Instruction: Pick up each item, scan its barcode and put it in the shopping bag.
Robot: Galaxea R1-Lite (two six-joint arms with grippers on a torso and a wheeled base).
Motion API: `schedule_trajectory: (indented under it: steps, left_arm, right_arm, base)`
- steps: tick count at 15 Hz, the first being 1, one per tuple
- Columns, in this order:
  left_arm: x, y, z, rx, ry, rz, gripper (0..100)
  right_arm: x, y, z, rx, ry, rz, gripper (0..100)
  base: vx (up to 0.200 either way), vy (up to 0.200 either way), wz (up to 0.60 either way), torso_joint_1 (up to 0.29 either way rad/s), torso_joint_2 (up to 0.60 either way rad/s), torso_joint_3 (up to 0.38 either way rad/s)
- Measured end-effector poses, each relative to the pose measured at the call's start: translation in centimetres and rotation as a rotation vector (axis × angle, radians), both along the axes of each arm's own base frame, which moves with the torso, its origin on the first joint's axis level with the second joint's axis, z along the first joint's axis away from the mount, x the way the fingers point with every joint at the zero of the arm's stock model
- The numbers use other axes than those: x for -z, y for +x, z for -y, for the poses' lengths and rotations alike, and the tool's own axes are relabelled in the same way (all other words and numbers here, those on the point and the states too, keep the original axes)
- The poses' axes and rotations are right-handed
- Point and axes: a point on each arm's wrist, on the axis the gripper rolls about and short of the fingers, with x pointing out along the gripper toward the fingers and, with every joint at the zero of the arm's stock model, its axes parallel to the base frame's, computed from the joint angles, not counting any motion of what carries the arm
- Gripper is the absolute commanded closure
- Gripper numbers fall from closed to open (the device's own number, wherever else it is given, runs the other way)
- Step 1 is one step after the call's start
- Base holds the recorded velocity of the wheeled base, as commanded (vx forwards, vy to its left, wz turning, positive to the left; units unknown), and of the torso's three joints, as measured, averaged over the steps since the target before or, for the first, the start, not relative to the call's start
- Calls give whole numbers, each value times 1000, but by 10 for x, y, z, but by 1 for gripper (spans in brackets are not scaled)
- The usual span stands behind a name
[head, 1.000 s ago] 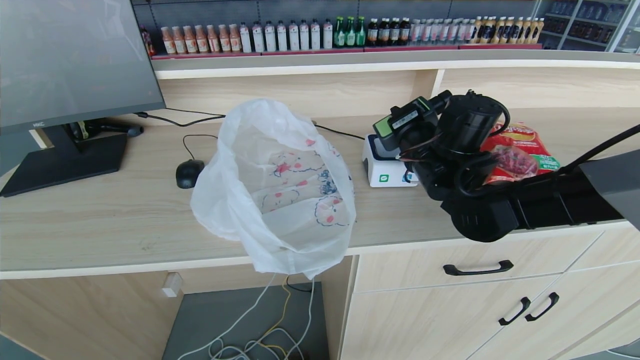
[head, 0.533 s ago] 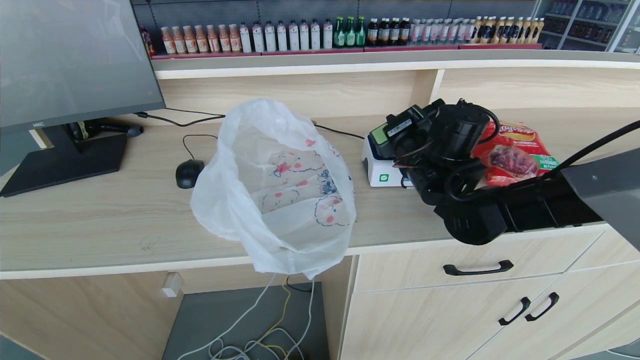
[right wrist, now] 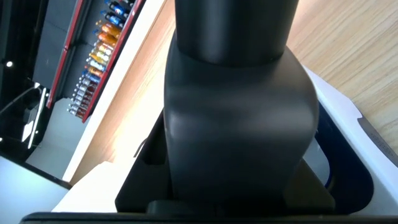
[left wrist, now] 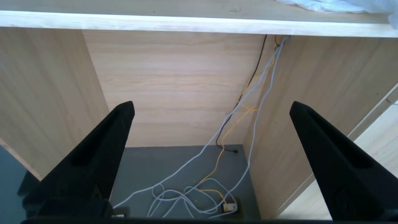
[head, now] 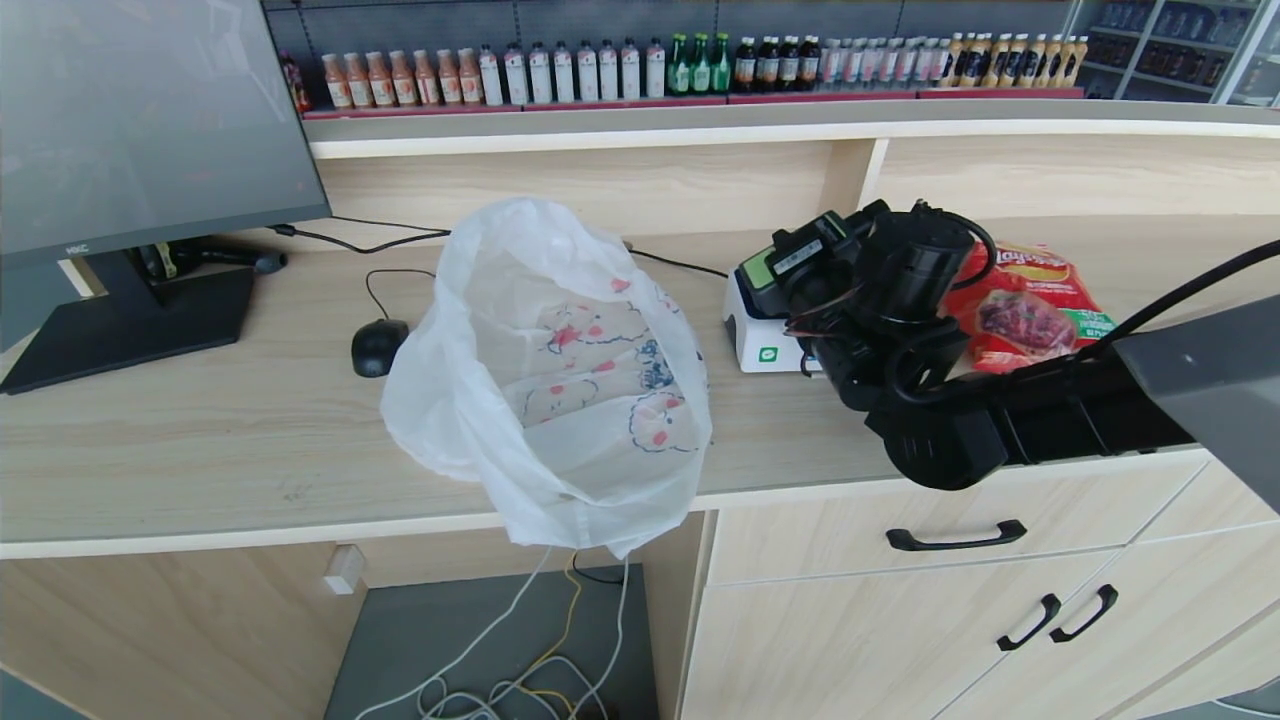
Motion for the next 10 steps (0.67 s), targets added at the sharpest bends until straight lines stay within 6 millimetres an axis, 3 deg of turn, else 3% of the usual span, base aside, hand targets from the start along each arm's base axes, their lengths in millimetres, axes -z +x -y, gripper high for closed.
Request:
schedule_trajectory:
  steps: [10]
  left_arm:
    - [0,0,0,0,0,0,0]
  right_arm:
    - [1,0,0,1,-3,-3,100]
  base:
    - [0,0,0,0,0,0]
